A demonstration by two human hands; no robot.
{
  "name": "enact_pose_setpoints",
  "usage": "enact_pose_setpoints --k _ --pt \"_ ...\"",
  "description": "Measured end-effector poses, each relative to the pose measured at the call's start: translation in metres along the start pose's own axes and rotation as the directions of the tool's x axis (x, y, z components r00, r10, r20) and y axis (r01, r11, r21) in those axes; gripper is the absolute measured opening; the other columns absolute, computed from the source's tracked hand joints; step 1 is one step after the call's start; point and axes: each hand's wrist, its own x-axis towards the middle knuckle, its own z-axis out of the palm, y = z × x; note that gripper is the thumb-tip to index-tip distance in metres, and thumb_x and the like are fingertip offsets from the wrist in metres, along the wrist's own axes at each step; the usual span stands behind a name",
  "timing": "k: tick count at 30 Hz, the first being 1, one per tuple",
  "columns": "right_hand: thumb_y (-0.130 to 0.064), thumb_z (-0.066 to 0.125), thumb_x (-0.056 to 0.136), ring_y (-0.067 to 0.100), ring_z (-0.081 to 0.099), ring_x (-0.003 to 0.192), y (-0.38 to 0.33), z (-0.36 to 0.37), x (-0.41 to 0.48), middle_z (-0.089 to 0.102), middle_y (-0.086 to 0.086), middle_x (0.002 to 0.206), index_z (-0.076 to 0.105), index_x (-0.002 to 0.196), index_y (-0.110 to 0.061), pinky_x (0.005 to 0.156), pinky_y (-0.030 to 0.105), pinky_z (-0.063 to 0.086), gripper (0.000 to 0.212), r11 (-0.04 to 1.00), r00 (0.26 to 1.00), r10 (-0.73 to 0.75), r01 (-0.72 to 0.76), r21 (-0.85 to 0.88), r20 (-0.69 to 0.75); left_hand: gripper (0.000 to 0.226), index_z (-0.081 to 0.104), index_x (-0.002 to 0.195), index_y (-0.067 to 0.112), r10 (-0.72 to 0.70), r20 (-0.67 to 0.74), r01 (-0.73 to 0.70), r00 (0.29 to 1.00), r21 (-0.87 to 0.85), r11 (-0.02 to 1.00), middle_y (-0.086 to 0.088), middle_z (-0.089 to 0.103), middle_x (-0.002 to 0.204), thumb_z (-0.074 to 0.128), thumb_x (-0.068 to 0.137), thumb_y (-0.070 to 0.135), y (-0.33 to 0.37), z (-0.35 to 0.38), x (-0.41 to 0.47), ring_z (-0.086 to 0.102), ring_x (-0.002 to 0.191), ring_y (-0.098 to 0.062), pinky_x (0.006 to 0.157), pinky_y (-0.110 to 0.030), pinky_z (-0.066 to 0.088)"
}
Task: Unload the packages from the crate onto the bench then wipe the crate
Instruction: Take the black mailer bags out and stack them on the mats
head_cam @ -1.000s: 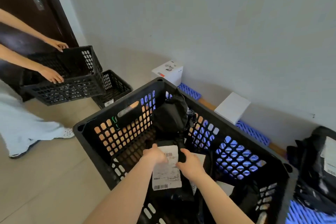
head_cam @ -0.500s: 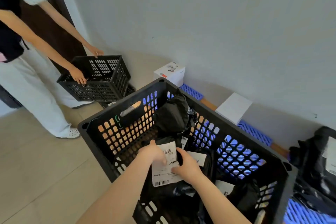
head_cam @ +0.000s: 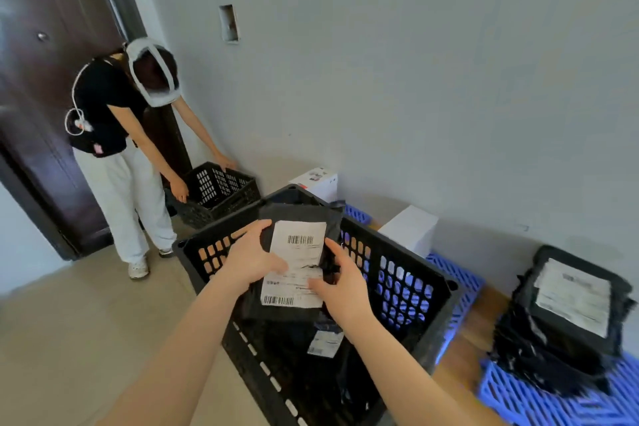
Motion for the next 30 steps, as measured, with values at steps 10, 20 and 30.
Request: enact_pose_setpoints --k 10,20,30 --pt "-0.009 0.063 0.087 0.01 0.052 0.116 -0.006 -0.165 -0.074 0.052 -0.018 0.129 0.041 0.136 -0.046 0.089 0.038 0.055 0.065 0.98 0.9 -0.116 0.174 0.101 -0.419 0.091 0.033 0.144 0.045 0.44 0.005 -0.421 0.898 -0.28 0.863 0.014 0.047 0.126 0.077 0.077 0.002 0.119 0.09 -0.084 0.048 0.12 -0.011 0.092 -0.032 0.049" --pt "-0.012 0.064 0.089 0.011 0.055 0.112 0.05 -0.331 -0.175 0.055 -0.015 0.124 0.041 0.137 -0.041 0.08 0.034 0.058 0.061 0.998 0.658 0.03 0.015 0.053 -0.752 0.089 0.031 0.144 0.048 0.713 0.294 -0.592 0.637 -0.407 0.696 0.024 0.05 0.126 0.078 0.079 0.009 0.222 0.263 -0.134 0.044 0.127 -0.002 0.089 -0.013 0.047" --pt "-0.006 0.063 0.087 0.012 0.056 0.111 0.172 -0.413 -0.229 0.056 -0.006 0.126 0.042 0.139 -0.035 0.076 0.027 0.056 0.063 0.942 0.454 0.244 -0.32 0.098 -0.857 0.096 0.018 0.153 0.038 0.666 0.585 -0.596 0.464 -0.349 0.723 0.021 0.029 0.146 0.078 0.081 0.019 0.226 0.437 -0.169 0.025 0.134 0.004 0.111 -0.022 0.029"
